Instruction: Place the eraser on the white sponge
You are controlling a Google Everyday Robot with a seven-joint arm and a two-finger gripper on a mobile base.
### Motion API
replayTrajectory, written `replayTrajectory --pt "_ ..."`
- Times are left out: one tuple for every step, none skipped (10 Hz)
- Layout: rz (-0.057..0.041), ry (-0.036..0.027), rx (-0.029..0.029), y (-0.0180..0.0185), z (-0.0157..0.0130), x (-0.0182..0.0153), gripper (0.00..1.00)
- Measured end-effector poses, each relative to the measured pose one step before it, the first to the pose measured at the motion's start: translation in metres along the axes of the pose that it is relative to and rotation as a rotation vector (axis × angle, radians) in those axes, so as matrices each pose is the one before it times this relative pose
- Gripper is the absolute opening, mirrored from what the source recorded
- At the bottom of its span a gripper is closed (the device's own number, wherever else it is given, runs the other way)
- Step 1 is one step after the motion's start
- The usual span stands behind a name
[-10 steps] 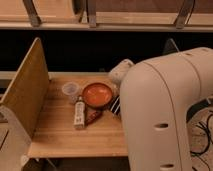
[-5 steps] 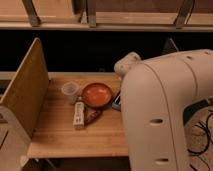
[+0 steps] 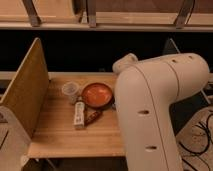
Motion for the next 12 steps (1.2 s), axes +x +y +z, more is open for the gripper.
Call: replayTrajectory --pt "0.00685 0.04035 0.02617 -0.00751 0.01243 0.01054 0.04" --pt "0.00339 0.01375 0.01067 -0.00322 0.00385 0.00294 0.06" --pt "0.00089 -0.00210 -0.00286 0.00026 -0.00068 -0.00097 0.08" --pt "-0.00106 0.00039 0.00052 0.00030 0.00051 0.00041 0.15" --pt "0.00005 -0.00036 -0.00061 0.00009 0.00001 -0.00012 0.27" --pt "0.00034 -0.00057 -0.00033 -0.00014 -0.00032 -0.00033 0.35" --pt "0.00010 0.00045 0.00056 -0.00031 0.00035 0.00015 0.45" --pt "-0.00004 -0.00011 -0.00062 0.00023 -0.00014 -0.00003 0.57" --pt "0.00018 0.00006 0.00016 -0.00018 0.00004 -0.00002 0.65" --pt "0.00018 0.00008 0.00004 -0.00011 0.00005 0.00000 0.75" --pt "0.00014 -0.00022 -0.00028 0.00002 -0.00014 -0.00012 0.79" --pt "0.00016 0.00017 0.00024 -0.00020 0.00013 0.00002 0.80"
